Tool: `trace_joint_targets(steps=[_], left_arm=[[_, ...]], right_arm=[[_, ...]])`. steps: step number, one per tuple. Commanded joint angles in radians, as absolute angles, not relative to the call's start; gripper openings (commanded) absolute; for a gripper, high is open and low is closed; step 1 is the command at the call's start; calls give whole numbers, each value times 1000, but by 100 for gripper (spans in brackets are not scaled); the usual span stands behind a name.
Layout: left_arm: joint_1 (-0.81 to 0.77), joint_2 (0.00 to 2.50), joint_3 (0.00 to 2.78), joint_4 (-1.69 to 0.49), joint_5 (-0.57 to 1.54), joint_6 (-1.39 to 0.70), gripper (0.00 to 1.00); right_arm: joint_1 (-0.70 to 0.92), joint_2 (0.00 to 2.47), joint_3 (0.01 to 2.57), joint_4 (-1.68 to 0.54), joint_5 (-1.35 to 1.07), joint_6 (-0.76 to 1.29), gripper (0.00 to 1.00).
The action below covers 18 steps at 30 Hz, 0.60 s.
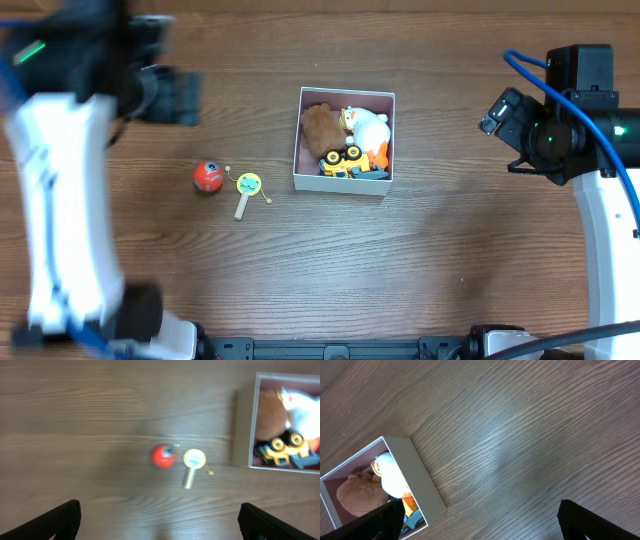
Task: Pack container
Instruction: 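Move the left gripper down and grasp the red ball toy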
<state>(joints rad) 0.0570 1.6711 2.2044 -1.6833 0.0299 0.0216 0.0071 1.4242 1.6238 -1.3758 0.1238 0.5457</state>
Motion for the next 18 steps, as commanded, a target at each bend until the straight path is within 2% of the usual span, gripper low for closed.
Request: trace_joint_targets(steps=[1, 9, 16, 18], left_arm=[[164, 1587, 2047, -1643, 95, 30, 100], [175, 1674, 1563, -1301, 157, 30, 100], [162, 1833, 1494, -1197, 166, 68, 96], [149, 1892, 1494, -1159, 165, 75, 92]], right_arm=[[4, 1421, 1629, -1373, 141, 542, 100], [4, 1421, 1629, -1371, 142, 542, 100], [4, 1421, 1629, -1367, 141, 542, 100], [4, 1421, 1629, -1366, 141, 542, 100]])
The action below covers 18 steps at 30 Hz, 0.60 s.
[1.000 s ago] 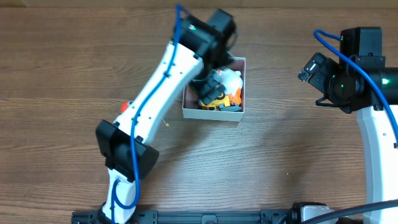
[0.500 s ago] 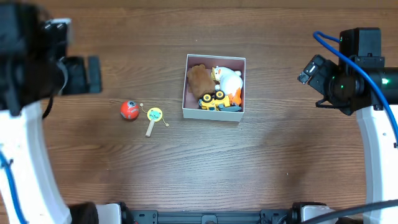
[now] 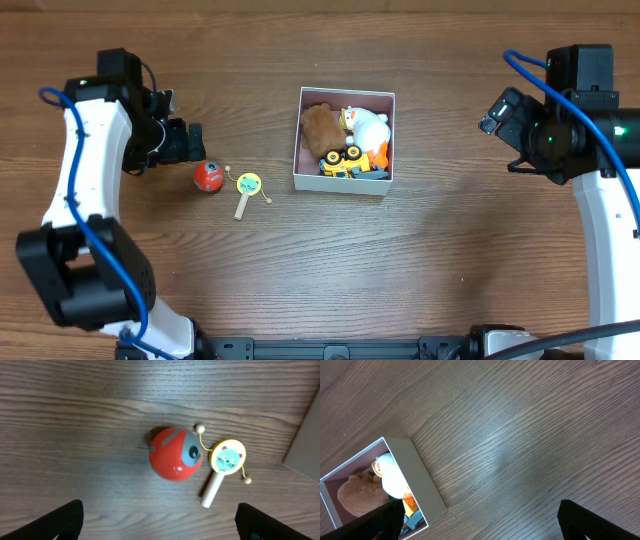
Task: Pack container
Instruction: 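Move the left gripper down and grasp the red ball toy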
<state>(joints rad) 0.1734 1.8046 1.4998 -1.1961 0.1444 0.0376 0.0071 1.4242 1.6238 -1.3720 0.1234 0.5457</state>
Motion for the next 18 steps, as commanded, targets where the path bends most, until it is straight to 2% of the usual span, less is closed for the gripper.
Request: trace_joint_targets(steps=[1, 10, 13, 15, 18], left_arm=[[141, 1913, 1494, -1146, 165, 75, 90], [24, 2067, 1494, -1082, -12, 46, 87], [20, 2073, 1494, -1075, -33, 31, 73], [21, 2073, 1494, -1081, -33, 28, 60], [21, 2073, 1494, -1095, -34, 30, 52]], right_arm=[[4, 1421, 1629, -1364, 142, 542, 100], [4, 1421, 1629, -1363, 142, 542, 100], [4, 1421, 1629, -1368, 142, 542, 100], [4, 1421, 1629, -1368, 142, 542, 100], [4, 1421, 1629, -1368, 142, 542, 100]])
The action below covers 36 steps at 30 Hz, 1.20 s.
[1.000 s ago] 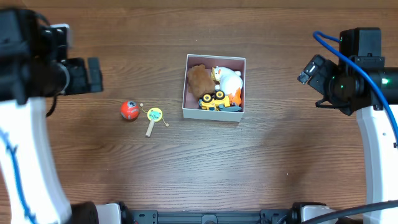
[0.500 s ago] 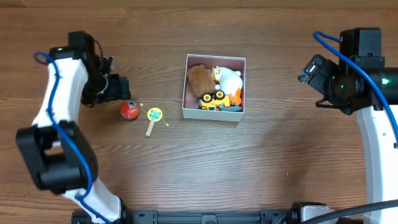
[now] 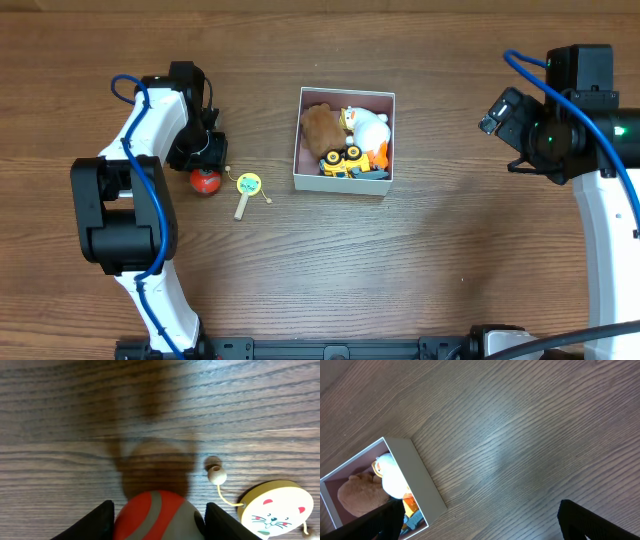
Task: Pack container
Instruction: 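Move the left gripper down and grasp the red ball toy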
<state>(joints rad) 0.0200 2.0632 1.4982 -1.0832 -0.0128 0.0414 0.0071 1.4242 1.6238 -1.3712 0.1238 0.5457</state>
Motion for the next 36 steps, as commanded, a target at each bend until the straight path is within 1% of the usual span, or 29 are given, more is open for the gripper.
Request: trace_joint_targets(steps=[1, 4, 6, 8, 9, 10, 11, 12, 13, 14, 15, 20, 23, 26, 28, 31, 36], left_arm=[[21, 2073, 1494, -1100, -34, 30, 50], [21, 2073, 1494, -1122, -33, 29, 40], [19, 2069, 1505, -1145, -25, 28, 29], [19, 2059, 1535, -1184, -10, 22, 24], [19, 2058, 1552, -1201, -6, 22, 25], [19, 2057, 1579, -1224, -7, 22, 35], [19, 2057, 1586, -1228, -7, 22, 41], [19, 2057, 1587, -1230, -7, 22, 52], [19, 2057, 1587, -1231, -7, 22, 59], [19, 2057, 1587, -1234, -7, 22, 64], [18, 2057, 1587, -1245, -6, 22, 66], [18, 2057, 1587, -1309, -6, 22, 68], [18, 2057, 1586, -1364, 7, 14, 66], [18, 2057, 1566, -1372, 20, 10, 65], [18, 2057, 1526, -1349, 19, 10, 65], [19, 2057, 1465, -1259, 12, 11, 65], [19, 2057, 1427, -1118, 12, 20, 63]], right_arm=[[4, 1421, 1629, -1367, 142, 542, 100], [4, 1421, 1629, -1368, 142, 542, 100], [4, 1421, 1629, -1368, 142, 542, 100], [4, 1421, 1629, -1368, 142, 542, 100], [4, 1421, 1629, -1368, 142, 542, 100], [4, 1421, 1629, -1368, 142, 542, 100], [4, 1421, 1629, -1369, 142, 542, 100], [4, 1421, 1629, -1371, 142, 542, 100], [4, 1421, 1629, -1372, 142, 542, 100], [4, 1421, 1629, -1375, 142, 542, 100], [4, 1421, 1629, -1375, 142, 542, 100], [4, 1421, 1629, -1374, 142, 542, 100], [4, 1421, 1629, -1373, 142, 542, 100], [4, 1421, 1629, -1370, 142, 542, 100], [4, 1421, 1629, -1371, 143, 542, 100], [4, 1421, 1629, -1370, 142, 542, 100], [4, 1421, 1629, -1377, 142, 542, 100]])
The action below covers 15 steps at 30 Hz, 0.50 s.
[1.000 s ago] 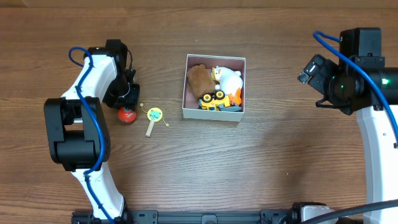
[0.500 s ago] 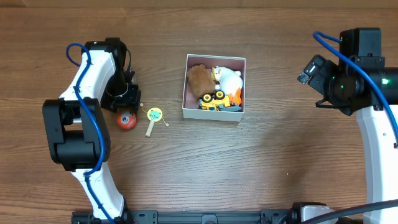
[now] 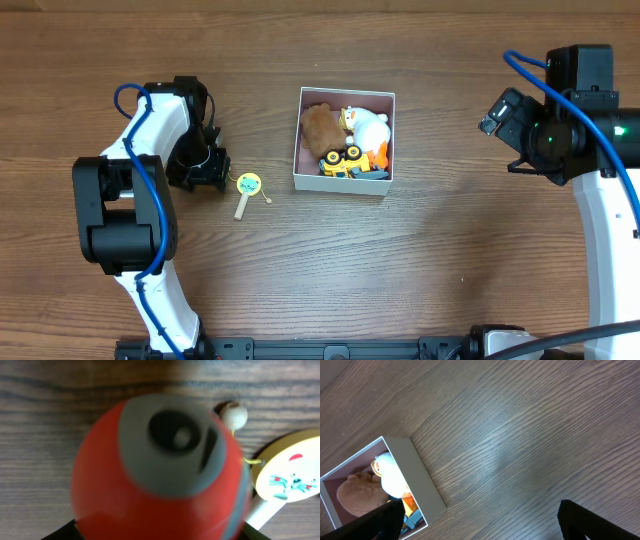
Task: Pack container
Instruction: 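Move the left gripper down and grasp the red ball toy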
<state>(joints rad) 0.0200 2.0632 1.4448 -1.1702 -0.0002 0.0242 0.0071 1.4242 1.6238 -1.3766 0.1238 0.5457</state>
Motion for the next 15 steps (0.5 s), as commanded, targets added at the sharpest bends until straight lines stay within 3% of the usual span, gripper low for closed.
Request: trace_joint_targets(steps=[1, 7, 15], left_arm=[[19, 2057, 1427, -1102, 12, 23, 63], [19, 2057, 1428, -1070, 11, 23, 60], [19, 2056, 1473, -1065, -11, 42, 64]], right_arm=[[4, 1421, 1629, -1379, 142, 542, 100], [4, 1421, 1629, -1390, 144, 541, 100], [4, 1421, 1629, -1388, 150, 542, 100]])
